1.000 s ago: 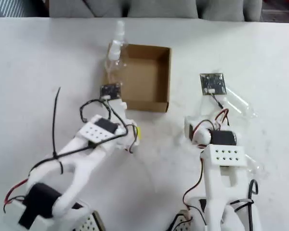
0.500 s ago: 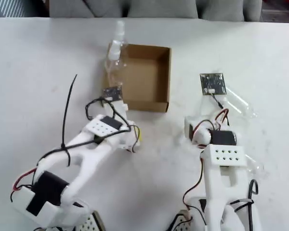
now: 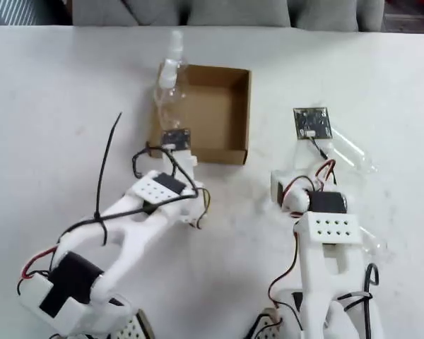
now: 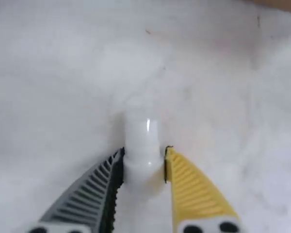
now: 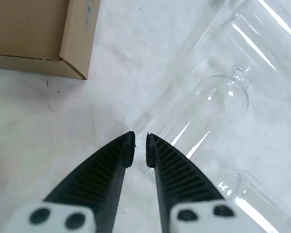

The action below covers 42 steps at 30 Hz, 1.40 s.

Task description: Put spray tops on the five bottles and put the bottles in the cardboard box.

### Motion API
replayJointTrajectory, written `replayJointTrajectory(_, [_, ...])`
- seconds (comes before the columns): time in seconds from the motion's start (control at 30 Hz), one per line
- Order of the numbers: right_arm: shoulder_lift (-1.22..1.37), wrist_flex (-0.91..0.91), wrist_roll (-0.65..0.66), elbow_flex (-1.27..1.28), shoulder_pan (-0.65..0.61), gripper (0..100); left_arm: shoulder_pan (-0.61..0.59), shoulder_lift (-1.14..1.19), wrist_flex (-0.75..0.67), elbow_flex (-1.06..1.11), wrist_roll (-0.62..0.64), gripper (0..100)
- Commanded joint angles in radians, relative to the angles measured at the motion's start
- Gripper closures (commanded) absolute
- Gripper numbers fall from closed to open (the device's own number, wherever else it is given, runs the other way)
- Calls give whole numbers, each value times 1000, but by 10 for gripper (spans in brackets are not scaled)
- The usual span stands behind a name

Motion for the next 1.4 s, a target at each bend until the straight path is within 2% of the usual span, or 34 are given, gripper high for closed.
replayJointTrajectory(0.0, [-21, -18, 2, -29, 15, 967, 12, -1, -26, -18, -28, 979])
replayJointTrajectory(0.07, [-21, -18, 2, -31, 18, 967, 7, -5, -21, -21, -38, 977])
replayJointTrajectory(0.23, [-22, -15, 5, -54, 87, 967, -10, -10, -18, -23, -187, 977])
replayJointTrajectory(0.33, [-22, 5, 61, -95, 140, 967, -10, -12, -15, -25, -196, 977])
replayJointTrajectory(0.47, [-22, 104, 83, -210, 237, 967, -33, -62, 25, -14, -203, 977])
replayJointTrajectory(0.6, [-19, 228, 84, -353, 311, 967, -94, -148, -2, 44, -336, 977])
replayJointTrajectory(0.7, [24, 286, 84, -462, 341, 967, -99, -209, -34, 101, -359, 977])
replayJointTrajectory(0.93, [387, 475, 98, -861, 351, 967, -101, -265, -87, 157, -361, 977])
replayJointTrajectory(1.1, [708, 650, 333, -1217, 348, 967, -101, -265, -87, 157, -362, 977])
replayJointTrajectory(1.2, [880, 711, 413, -1407, 361, 964, -101, -265, -87, 157, -362, 977])
replayJointTrajectory(1.37, [1129, 800, 539, -1662, 363, 841, -101, -265, -89, 157, -362, 977])
